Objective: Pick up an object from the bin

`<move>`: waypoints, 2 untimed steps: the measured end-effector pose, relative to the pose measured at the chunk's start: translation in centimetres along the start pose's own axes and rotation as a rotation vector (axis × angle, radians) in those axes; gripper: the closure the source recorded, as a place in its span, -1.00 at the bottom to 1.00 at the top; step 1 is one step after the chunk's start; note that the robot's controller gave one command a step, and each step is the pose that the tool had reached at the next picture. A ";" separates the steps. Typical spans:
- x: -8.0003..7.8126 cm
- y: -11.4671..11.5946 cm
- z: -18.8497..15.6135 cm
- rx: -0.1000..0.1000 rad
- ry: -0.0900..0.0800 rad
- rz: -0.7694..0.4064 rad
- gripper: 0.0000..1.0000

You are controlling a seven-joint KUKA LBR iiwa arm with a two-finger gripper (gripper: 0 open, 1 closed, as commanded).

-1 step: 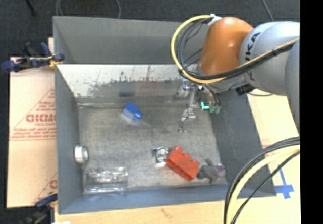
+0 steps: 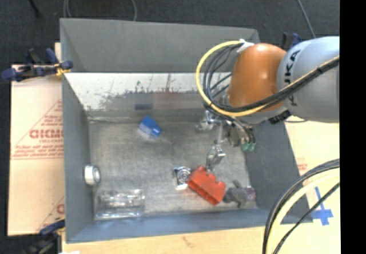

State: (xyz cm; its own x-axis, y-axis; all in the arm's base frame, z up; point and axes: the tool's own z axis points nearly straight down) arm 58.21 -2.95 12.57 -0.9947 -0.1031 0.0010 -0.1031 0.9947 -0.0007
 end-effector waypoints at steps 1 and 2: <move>5.4 3.2 3.8 0.003 -0.023 0.042 -1.00; 9.2 0.9 -0.2 0.002 -0.014 -0.048 -1.00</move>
Offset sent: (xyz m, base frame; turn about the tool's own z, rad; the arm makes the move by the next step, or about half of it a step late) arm -0.0627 0.0277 -0.0433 0.0424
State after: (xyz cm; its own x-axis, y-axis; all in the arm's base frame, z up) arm 48.99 -3.01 12.73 -0.9885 -0.1508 -0.0129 -0.1508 0.9886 -0.0033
